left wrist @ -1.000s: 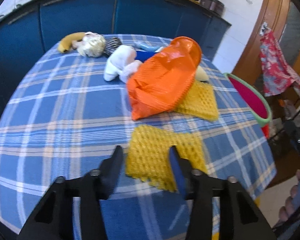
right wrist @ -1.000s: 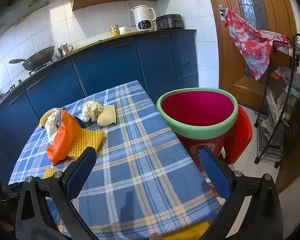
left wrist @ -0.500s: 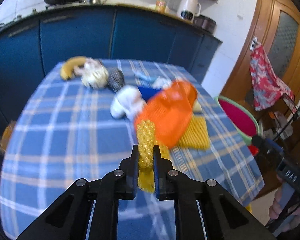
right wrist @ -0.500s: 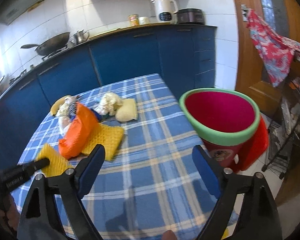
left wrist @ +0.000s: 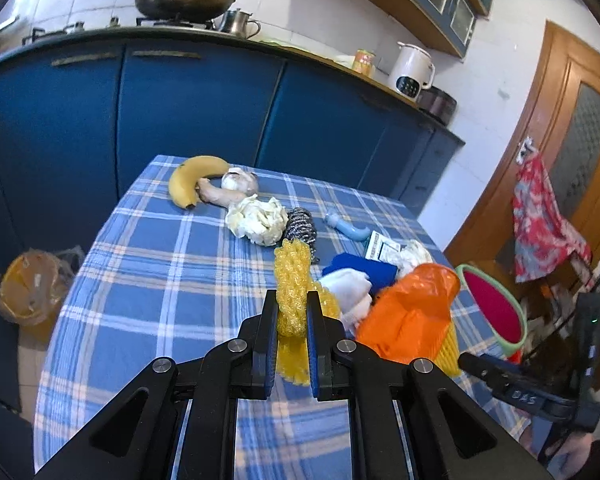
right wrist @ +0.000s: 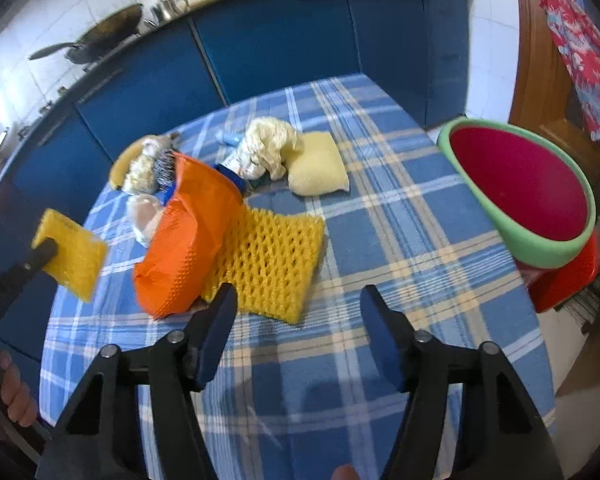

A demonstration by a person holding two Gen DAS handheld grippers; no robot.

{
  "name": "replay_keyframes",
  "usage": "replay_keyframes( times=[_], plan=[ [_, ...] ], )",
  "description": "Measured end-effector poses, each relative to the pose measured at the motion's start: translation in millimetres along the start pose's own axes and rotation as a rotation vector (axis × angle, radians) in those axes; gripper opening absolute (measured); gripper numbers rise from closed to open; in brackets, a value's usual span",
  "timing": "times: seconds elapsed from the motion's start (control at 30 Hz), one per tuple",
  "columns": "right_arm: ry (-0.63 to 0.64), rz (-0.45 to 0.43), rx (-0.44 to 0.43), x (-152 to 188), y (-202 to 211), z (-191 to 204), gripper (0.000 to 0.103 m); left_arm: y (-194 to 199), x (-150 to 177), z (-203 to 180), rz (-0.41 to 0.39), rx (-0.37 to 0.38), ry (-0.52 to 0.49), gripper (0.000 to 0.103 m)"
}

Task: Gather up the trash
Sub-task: 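Grasp a yellow foam net sleeve with the left tool while the right tool grasps another foam net, then carry both held foam nets over the red bucket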

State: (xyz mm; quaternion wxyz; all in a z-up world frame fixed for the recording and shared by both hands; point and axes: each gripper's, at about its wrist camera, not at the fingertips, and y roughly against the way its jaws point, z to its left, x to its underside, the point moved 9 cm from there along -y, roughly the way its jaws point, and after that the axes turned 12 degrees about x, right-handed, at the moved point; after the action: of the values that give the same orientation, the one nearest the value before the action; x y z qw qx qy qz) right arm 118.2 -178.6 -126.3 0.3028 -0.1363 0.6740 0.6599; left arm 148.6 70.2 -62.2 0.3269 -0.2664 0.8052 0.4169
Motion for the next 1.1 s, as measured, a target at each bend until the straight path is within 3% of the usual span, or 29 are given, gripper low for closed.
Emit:
replay_keyframes(
  times=[0.17,0.27,0.43,0.73,1.1],
  plan=[
    [-0.085,0.112,-0.03,9,-22,4,0.054,-13,-1,8,0.045,0.1,0.045,0.012],
    [-0.098,0.094,-0.022,6,-24,5,0.048,-15,-2,7,0.04,0.109,0.037,0.012],
    [-0.074,0.072,-0.04,1,-21,10,0.014,-17,-1,0,0.035,0.108,0.032,0.012],
    [-0.019,-0.141,-0.041,-22,39,-1,0.012,1,-11,-35,0.0,0.078,-0.03,0.012],
    [-0.025,-0.27,-0.085,-43,88,-32,0.012,-5,-23,-102,0.015,0.123,-0.104,0.012]
  ],
)
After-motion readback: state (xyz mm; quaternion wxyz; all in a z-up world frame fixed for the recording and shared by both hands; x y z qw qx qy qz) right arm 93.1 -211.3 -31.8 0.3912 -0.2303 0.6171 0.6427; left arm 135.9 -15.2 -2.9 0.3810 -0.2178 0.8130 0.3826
